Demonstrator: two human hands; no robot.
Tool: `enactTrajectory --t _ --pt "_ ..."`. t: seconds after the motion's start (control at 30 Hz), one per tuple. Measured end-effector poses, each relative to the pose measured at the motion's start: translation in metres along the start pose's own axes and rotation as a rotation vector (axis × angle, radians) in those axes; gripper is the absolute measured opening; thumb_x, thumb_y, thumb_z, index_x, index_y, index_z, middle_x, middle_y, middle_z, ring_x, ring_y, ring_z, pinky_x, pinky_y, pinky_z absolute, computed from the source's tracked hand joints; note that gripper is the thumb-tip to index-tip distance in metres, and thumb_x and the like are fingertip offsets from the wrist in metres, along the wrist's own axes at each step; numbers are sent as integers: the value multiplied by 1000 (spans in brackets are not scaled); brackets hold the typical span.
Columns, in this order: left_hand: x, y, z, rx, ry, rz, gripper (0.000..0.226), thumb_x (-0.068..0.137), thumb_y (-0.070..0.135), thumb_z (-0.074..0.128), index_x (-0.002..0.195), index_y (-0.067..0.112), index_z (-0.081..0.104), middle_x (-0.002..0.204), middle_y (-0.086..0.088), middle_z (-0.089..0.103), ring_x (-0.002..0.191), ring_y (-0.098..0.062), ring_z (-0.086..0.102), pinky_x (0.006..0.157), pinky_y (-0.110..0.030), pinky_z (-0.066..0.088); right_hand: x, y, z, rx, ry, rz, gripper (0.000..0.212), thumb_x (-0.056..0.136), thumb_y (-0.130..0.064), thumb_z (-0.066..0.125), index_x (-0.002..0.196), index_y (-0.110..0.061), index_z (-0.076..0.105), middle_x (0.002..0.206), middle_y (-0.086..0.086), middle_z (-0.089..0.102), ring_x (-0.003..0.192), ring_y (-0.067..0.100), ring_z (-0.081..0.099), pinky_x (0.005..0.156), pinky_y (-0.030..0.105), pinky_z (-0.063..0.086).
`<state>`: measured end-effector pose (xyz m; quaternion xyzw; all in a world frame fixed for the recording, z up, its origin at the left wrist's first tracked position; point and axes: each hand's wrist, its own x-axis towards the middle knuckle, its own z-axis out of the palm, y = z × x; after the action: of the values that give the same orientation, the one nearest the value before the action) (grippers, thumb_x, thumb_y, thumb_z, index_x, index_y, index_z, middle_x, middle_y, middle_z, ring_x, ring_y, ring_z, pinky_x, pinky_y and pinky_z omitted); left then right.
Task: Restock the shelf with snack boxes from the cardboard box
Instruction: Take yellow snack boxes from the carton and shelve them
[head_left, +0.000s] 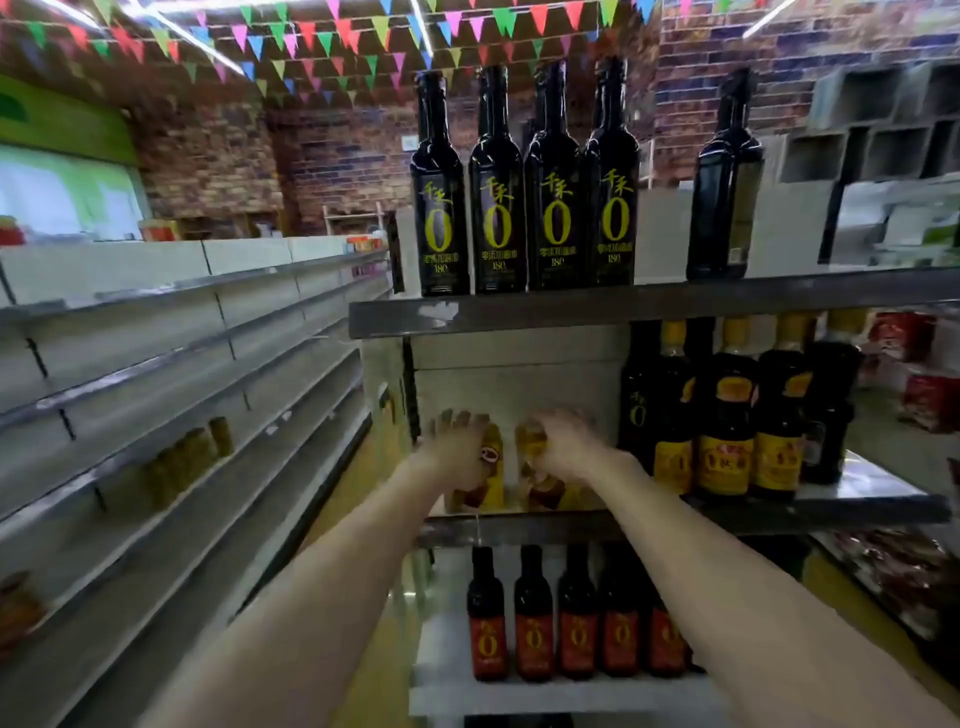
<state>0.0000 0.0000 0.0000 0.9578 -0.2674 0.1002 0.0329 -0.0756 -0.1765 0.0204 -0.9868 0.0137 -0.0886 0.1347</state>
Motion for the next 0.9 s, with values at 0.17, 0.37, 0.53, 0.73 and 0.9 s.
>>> enactTrajectory --t 0.17,0.37,0.53,0.73,0.9 --pt "13 3 9 -81 -103 -162 86 84 34 70 155 22 23 159 -8 27 147 -37 21 119 -53 21 18 14 10 61 -187 -35 49 89 -33 65 134 -20 53 136 7 53 113 24 53 93 30 45" --pt "14 0 16 18 -15 -229 60 71 35 66 124 20 44 118 -6 51 119 -32 48 95 -47 48 27 27 14 14 -111 -98 71 88 -24 68 149 -19 33 152 12 36 140 33 32 115 42 29" --pt "-4 19 -3 -45 70 -295 57 70 32 77 118 16 52 117 -10 54 107 -34 57 83 -45 55 27 28 11 -22 -118 -141 78 80 -24 77 147 -19 36 155 7 34 146 33 22 118 46 23" --pt "-31 33 -22 -119 218 -263 60 75 24 78 125 10 47 134 -18 45 113 -39 54 80 -39 47 5 11 -2 12 -17 -168 75 79 -25 74 145 -17 41 153 11 34 146 36 21 121 49 16" --pt "-77 32 -42 -175 270 -227 48 75 17 74 110 14 41 113 -12 61 99 -35 59 71 -38 46 -36 -19 -16 33 35 -133 68 82 -13 70 142 -15 39 145 14 39 137 34 31 113 46 32"
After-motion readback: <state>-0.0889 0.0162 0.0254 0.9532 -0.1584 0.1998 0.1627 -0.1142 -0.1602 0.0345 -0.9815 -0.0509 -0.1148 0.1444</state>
